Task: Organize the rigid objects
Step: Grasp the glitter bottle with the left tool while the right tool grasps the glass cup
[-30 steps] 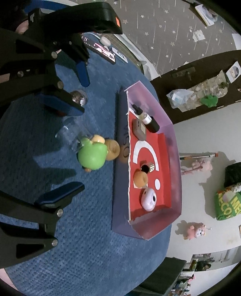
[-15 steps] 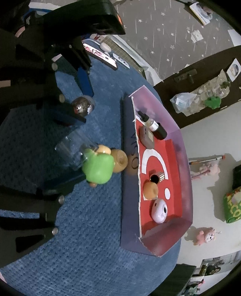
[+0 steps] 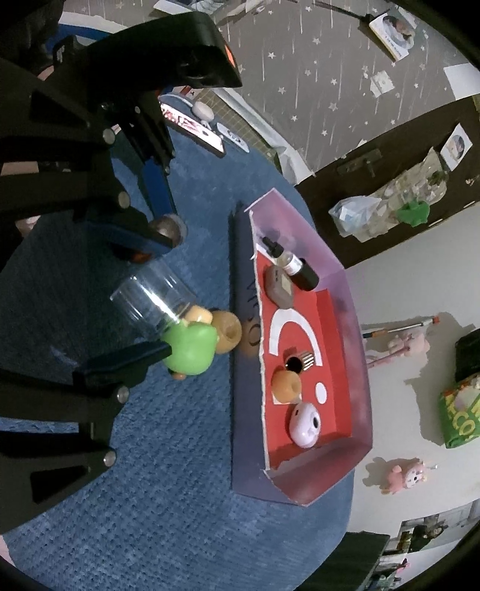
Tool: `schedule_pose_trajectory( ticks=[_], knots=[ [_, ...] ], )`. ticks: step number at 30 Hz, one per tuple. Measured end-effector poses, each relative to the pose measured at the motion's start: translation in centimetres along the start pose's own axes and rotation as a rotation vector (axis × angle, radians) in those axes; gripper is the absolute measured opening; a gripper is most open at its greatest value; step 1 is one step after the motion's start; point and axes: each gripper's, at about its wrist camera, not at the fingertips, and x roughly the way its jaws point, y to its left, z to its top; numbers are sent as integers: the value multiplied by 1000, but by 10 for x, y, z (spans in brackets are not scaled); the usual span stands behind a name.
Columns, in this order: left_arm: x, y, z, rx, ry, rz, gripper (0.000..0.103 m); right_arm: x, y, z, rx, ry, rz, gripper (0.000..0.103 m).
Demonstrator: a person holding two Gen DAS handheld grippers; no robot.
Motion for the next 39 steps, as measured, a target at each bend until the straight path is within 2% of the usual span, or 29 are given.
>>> schedule_pose_trajectory(
  ticks=[14,15,16,17,23,26,28,30,32,35,39],
  knots=[
    [-21,22,15,-49,-70,46,56,-14,-1,11,-3,-53,-3,53],
    [-22,23,16,-50,-73,47,55,-14,-1,11,-2,-55,-2,53],
    [-24,24,17,-51,-80,50,46,-14,-2,12,-2,-57,-3,53],
    [-25,26,19,-52,-84,49,42,-13,-2,12,-2,-58,-5,53],
    [-22,28,24,-55,-91,50,42,-11,-5,11,5,-48,-6,53],
    [-12,32,17,-75,-56,36,41,-9,-8,10,11,-43,-3,53],
    [-12,34,11,-80,-67,68,41,-9,-8,8,9,-38,-5,53],
    [-13,40,9,-110,-64,48,42,-9,-8,5,0,-28,-13,53],
    [-13,44,9,-119,-64,58,42,-9,-6,0,-20,-15,-21,53],
    [-7,50,8,-129,-43,76,51,-7,-1,-11,-56,12,-34,53],
    [-4,47,5,-143,-29,4,52,2,-1,-21,-77,32,-56,53]
  ],
)
